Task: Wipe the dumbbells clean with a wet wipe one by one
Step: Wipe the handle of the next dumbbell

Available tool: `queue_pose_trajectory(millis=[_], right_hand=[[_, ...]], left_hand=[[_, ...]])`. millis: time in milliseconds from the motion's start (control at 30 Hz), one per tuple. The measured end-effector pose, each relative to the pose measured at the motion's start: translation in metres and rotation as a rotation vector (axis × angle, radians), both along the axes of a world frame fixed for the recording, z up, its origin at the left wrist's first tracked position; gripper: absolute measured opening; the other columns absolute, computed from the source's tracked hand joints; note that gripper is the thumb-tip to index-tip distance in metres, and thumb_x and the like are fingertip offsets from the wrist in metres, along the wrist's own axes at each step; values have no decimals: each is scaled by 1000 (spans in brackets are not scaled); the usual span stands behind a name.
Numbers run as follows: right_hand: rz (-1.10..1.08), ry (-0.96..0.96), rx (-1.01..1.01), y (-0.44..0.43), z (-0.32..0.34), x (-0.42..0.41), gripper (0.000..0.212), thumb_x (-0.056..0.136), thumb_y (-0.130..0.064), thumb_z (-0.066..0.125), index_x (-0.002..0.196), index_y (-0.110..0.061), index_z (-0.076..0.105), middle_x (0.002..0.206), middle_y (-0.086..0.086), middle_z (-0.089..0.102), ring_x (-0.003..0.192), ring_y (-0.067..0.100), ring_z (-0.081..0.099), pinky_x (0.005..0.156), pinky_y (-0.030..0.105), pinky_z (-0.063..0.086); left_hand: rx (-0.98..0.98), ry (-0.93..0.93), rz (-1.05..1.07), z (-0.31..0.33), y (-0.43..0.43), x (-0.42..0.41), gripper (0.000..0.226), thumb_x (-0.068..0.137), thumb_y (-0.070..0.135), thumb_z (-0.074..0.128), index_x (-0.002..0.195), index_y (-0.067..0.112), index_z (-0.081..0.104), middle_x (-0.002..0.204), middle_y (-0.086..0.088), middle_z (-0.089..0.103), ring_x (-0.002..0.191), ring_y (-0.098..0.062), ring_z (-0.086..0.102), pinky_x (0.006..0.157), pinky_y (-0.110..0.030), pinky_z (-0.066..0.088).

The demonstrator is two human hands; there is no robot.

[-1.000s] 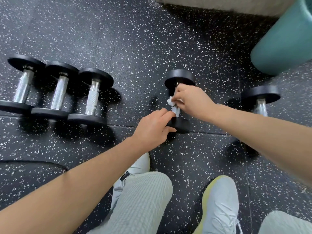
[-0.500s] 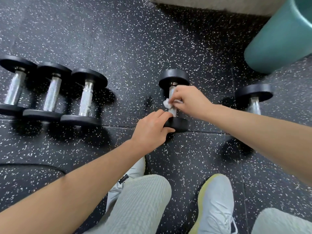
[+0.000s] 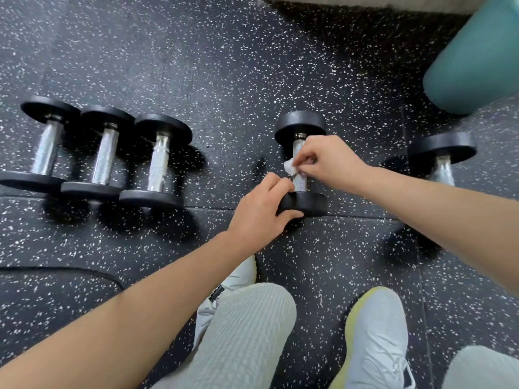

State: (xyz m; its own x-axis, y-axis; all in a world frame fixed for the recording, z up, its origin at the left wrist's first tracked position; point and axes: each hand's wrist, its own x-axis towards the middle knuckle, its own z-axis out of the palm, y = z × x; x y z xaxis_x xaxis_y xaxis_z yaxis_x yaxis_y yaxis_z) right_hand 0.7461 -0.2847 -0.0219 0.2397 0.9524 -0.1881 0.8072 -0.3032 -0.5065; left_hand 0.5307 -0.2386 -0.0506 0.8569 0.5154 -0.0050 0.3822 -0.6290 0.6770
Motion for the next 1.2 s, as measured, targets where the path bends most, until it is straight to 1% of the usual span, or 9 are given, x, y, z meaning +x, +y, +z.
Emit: queue_pose_trajectory(millis=[100,300,367,533,667,767,900,1033,1200], right_hand=[[-18,-27,-2,0,0,-6,14,82,-16,76,91,-26,81,84,-14,61,80,11,61,77,33,52],[224,83,-288,-5,15,-5,14,87,-19,77,89,-32,81,86,-12,70,79,5,62,73,27,52],[223,46,-246,3,12,-2,13,85,-20,77,90,-32,81,84,-13,67,77,4,61,73,32,53],[68,-194,-93,17,7,-1,14,91,-22,69,98,-27,80,95,-7,57,91,23,61,75,38,51],[160,-159,-169,6,9,-7,16,89,-19,68,95,-28,80,100,-7,62,90,19,61,72,34,49],[256,-102,-215,-6,13,-12,16,87,-17,68,90,-28,80,91,-9,61,83,17,59,68,33,46],[159,-153,-148,3,11,-7,15,89,-19,68,95,-25,80,96,-7,63,88,20,63,74,37,52],[-8,-204,-65,6,4,-5,16,91,-20,66,99,-23,79,106,-1,64,92,25,63,75,39,53],[156,-61,-185,-18,13,-10,15,88,-17,70,92,-26,80,93,-9,66,85,16,61,76,37,53]], left_hand=[[49,-21,19,-2,2,-3,45,83,48,82,112,21,61,108,5,50,85,-15,51,63,-42,55],[137,-63,6,-3,1,-2,41,87,56,72,104,20,62,95,7,49,90,-16,46,63,-44,54],[148,-75,1,-2,0,0,40,88,57,70,105,20,63,94,7,50,91,-16,47,64,-44,54],[154,-79,-8,-5,-1,1,39,90,54,73,106,19,66,95,7,52,92,-16,49,63,-43,54],[156,-83,2,-3,-1,3,39,89,54,73,106,20,66,97,6,53,92,-16,50,58,-41,54],[148,-83,1,-3,-1,4,38,88,53,75,108,22,67,100,5,54,94,-17,52,57,-39,52],[163,-100,-7,-1,-3,6,37,88,48,79,108,18,69,106,3,55,94,-16,53,54,-32,48],[191,-109,-32,-2,-7,5,34,90,40,79,112,17,69,112,2,58,97,-17,55,53,-34,50],[237,-112,-56,-2,-9,9,33,90,39,78,113,17,70,112,4,61,102,-20,56,56,-30,48]])
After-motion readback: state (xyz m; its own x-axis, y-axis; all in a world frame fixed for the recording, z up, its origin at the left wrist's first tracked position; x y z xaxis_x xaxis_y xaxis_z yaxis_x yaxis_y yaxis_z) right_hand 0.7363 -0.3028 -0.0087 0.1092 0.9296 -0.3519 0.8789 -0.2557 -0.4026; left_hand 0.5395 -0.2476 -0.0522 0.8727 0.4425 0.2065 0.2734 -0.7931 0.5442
